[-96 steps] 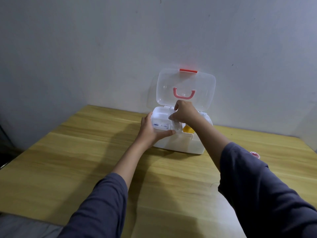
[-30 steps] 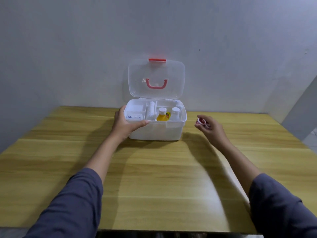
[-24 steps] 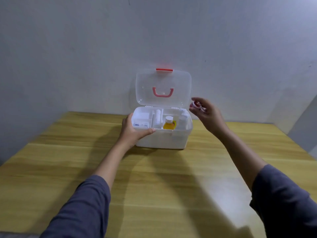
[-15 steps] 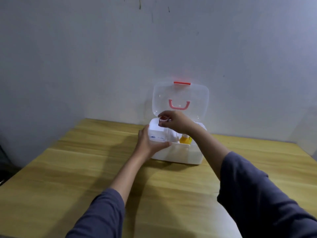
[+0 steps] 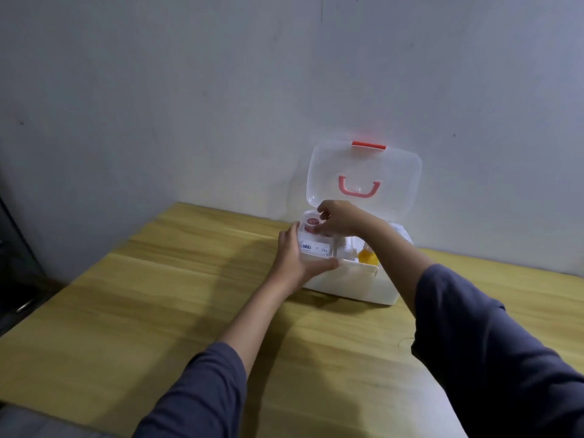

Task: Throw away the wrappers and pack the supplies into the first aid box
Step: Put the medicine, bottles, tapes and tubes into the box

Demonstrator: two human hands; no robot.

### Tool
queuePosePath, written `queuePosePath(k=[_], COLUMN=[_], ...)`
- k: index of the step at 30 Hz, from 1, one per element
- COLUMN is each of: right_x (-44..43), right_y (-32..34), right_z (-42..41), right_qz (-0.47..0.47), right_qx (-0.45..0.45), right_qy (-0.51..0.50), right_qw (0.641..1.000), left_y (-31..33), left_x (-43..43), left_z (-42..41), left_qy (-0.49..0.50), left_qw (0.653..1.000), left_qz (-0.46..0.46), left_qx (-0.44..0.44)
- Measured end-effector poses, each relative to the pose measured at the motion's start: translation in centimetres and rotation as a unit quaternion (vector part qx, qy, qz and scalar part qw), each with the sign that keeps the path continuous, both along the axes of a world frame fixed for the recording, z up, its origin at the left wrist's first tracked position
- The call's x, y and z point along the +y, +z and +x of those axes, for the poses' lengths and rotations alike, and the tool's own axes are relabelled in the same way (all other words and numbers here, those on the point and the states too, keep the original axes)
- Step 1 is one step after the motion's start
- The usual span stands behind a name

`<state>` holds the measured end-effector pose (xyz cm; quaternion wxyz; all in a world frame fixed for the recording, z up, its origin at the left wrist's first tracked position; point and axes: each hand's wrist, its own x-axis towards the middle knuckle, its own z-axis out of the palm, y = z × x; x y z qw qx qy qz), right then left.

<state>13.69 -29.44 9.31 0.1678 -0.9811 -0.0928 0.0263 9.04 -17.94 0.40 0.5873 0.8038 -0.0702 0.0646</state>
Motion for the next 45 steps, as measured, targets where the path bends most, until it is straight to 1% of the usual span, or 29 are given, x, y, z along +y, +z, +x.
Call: queuePosePath(k=[4,6,11,16,18,21,29,32,35,40,45], right_x=[-1.1,-1.2,-1.4,-0.8,-0.8,-1.0,-1.5,-1.2,-0.8,-0.9,-1.1], right_y=[0.6,0.7,0.8,-0.3,-0.6,-1.0,0.2,0.1,-0.4,-0.9,-1.0], right_z=[-0.6,-0.9,-1.1,-0.4,0.0,0.3,-0.5,-0.4,0.0,0.3,0.5], right_qz=[-0.036,-0.033,0.023,0.031,0.043,0.088,0.142,0.122,0.101,0.109,0.098], right_qx=[-0.020,-0.029,-0.031,-0.055,-0.064,-0.075,-0.048,-0.029,-0.038,-0.048,-0.037], right_qy=[0.024,0.033,0.018,0.012,-0.013,-0.050,-0.048,-0.040,-0.041,-0.066,-0.058], right_qw=[0.999,0.998,0.999,0.998,0.997,0.992,0.987,0.991,0.993,0.991,0.993], left_y=[0.3,0.4,0.7,0.9,0.9,0.8,0.7,0.9,1.0,0.9,0.9], left_x=[0.0,-0.1,-0.1,-0.1,-0.1,0.0,0.0,-0.1,-0.1,0.0,0.0], left_z=[-0.1,-0.2,-0.5,-0.7,-0.8,-0.8,-0.7,-0.7,-0.8,-0.9,-1.0], left_qy=[0.009,0.008,0.005,0.004,0.002,-0.006,-0.002,0.001,0.000,-0.004,-0.004], left_qw=[1.000,1.000,1.000,1.000,1.000,1.000,1.000,1.000,1.000,1.000,1.000], left_qz=[0.003,0.004,-0.003,-0.015,-0.014,-0.020,-0.015,-0.012,-0.017,-0.023,-0.019], left_qx=[-0.002,-0.002,0.000,0.001,0.003,0.003,0.008,0.009,0.004,0.009,0.006])
